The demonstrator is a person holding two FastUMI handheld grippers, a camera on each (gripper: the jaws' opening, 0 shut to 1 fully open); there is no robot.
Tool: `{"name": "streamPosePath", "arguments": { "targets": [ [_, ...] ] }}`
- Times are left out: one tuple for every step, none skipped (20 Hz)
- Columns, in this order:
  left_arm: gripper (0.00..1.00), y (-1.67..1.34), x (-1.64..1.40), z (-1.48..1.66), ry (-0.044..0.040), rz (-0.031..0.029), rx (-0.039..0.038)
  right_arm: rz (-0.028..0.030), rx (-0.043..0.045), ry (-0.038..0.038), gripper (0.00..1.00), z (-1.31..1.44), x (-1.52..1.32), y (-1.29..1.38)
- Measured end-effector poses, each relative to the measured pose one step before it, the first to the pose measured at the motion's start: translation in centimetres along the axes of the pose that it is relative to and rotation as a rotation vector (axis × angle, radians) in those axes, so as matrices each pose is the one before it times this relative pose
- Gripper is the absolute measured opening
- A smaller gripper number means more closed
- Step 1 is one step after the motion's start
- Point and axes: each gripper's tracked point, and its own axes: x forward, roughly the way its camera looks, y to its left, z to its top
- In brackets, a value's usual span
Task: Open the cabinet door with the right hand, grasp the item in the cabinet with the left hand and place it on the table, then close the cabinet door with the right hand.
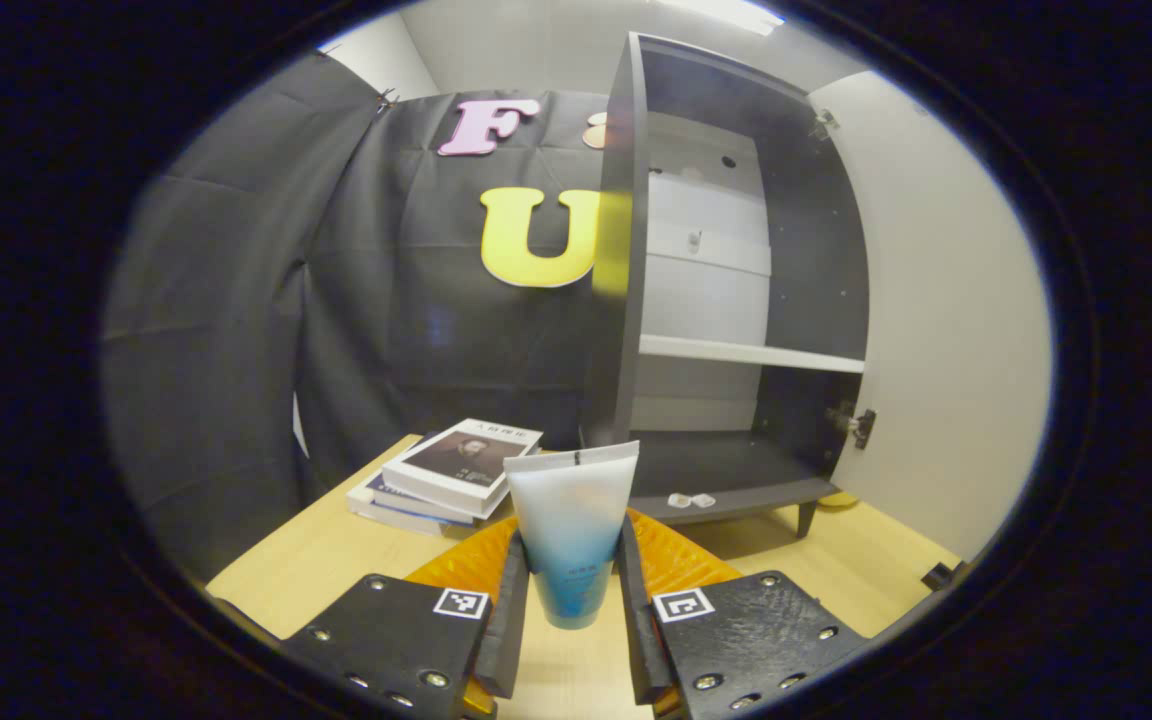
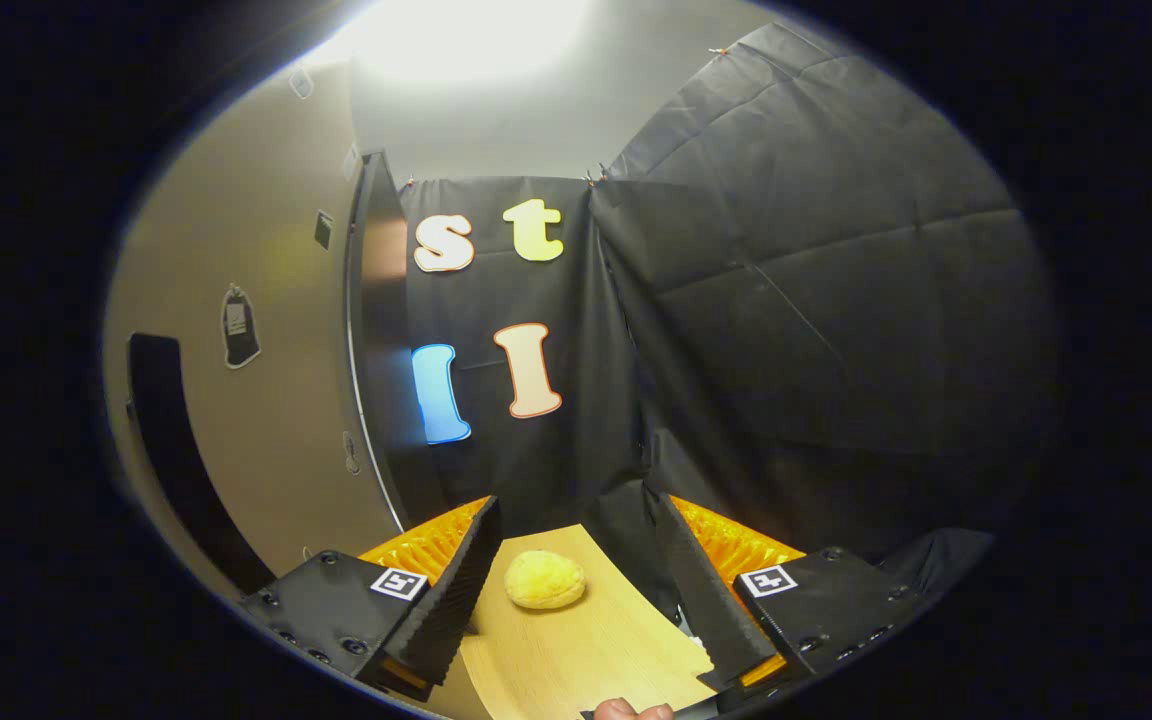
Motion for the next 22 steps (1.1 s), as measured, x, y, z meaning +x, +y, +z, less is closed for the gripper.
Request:
{"name": "streamPosePath", "arguments": {
  "targets": [
    [0.44, 0.236, -0.018, -1.685, 0.00879, 0.01237, -0.00892, 0.00969, 0.01465, -0.01129, 0.92, 0.0, -0.256, 0.314],
    [0.47, 0.274, -0.286, -1.591, 0.0121, 0.01234, -0.00925, 0.00598, 0.02531, -0.00898, 0.97, -0.035, -0.155, 0.334],
    [0.51, 0.256, -0.252, -1.494, 0.01777, 0.01046, -0.004, 0.00016, 0.02563, -0.00383, 0.97, -0.083, 0.009, 0.117],
    [0.47, 0.416, -0.17, -1.282, 0.01779, 0.01385, 0.00074, -0.00417, 0.02026, -0.00138, 0.97, -0.081, 0.055, -0.04],
    [0.47, 0.181, -0.071, -1.095, 0.01289, 0.00138, 0.00003, -0.00963, 0.0139, 0.00099, 0.92, -0.106, 0.134, -0.182],
    [0.44, 0.11, -0.075, -0.823, 0.00417, 0.00053, 0.00058, -0.00862, 0.0064, 0.01341, 1.0, -0.389, 0.152, -0.236],
    [0.44, 0.257, -0.09, -0.876, 0.00683, -0.00155, -0.00039, -0.01173, 0.00195, 0.01018, 0.97, -0.244, 0.065, -0.147],
    [0.44, 0.204, -0.078, -0.993, 0.01113, -0.00341, 0.00013, -0.00404, -0.0072, 0.00749, 0.98, -0.259, -0.131, 0.132],
    [0.44, 0.287, 0.056, -0.814, 0.00913, 0.0038, 0.00404, -0.002, -0.01753, 0.00317, 0.98, -0.168, -0.019, 0.191],
    [0.47, 0.323, -0.146, -0.672, 0.00688, 0.00658, -0.00307, -0.00316, -0.02544, -0.0012, 0.98, -0.203, -0.015, 0.268],
    [0.47, 0.151, -0.109, -0.596, 0.00345, 0.00256, -0.00608, -0.00385, -0.02343, -0.00013, 0.97, -0.204, -0.037, 0.056],
    [0.48, 0.035, -0.142, -0.28, -0.00416, 0.00133, 0.00231, -0.00689, -0.01375, 0.00243, 0.98, -0.298, -0.19, -0.045],
    [0.52, -0.071, -0.292, -0.203, -0.00572, -0.00204, 0.01066, -0.00509, 0.00043, 0.002, 0.98, -0.291, -0.256, -0.023],
    [0.51, -0.2, -0.284, -0.206, -0.00138, -0.00523, 0.01802, -0.0057, 0.0084, -0.00277, 0.98, -0.001, -0.128, 0.054],
    [0.52, -0.064, -0.123, -0.403, 0.0022, -0.00047, 0.01634, -0.01036, 0.00816, -0.00546, 0.98, -0.029, -0.039, -0.108],
    [0.53, -0.118, -0.028, -0.32, 0.00547, -0.00395, 0.01116, -0.00786, 0.00994, 0.00242, 0.98, -0.233, -0.166, -0.164],
    [0.5, -0.209, -0.24, -0.201, -0.00242, -0.00653, 0.00428, -0.00212, 0.00912, 0.01182, 0.98, -0.341, 0.004, -0.117],
    [0.46, -0.148, -0.162, -0.051, -0.00409, -0.00302, 0.00263, -0.01008, 0.00208, 0.01584, 0.98, -0.496, -0.08, -0.398],
    [0.5, -0.022, -0.181, -0.224, 0.00016, -0.0014, 0.0076, -0.00462, -0.00095, 0.00871, 0.98, -0.174, -0.211, -0.297],
    [0.5, 0.113, -0.015, -0.342, 0.0089, 0.00297, 0.00965, -0.00867, -0.00074, -0.00402, 0.98, 0.145, -0.185, -0.405],
    [0.51, 0.008, -0.441, 0.128, -0.00888, 0.00087, 0.00516, -0.00793, 0.0061, -0.00675, 0.98, 0.12, -0.19, -0.376],
    [0.51, 0.024, -0.249, -0.012, -0.00145, -0.00012, -0.00325, -0.01015, 0.00787, 0.00257, 0.97, -0.352, -0.271, -0.433]
  ]
}}
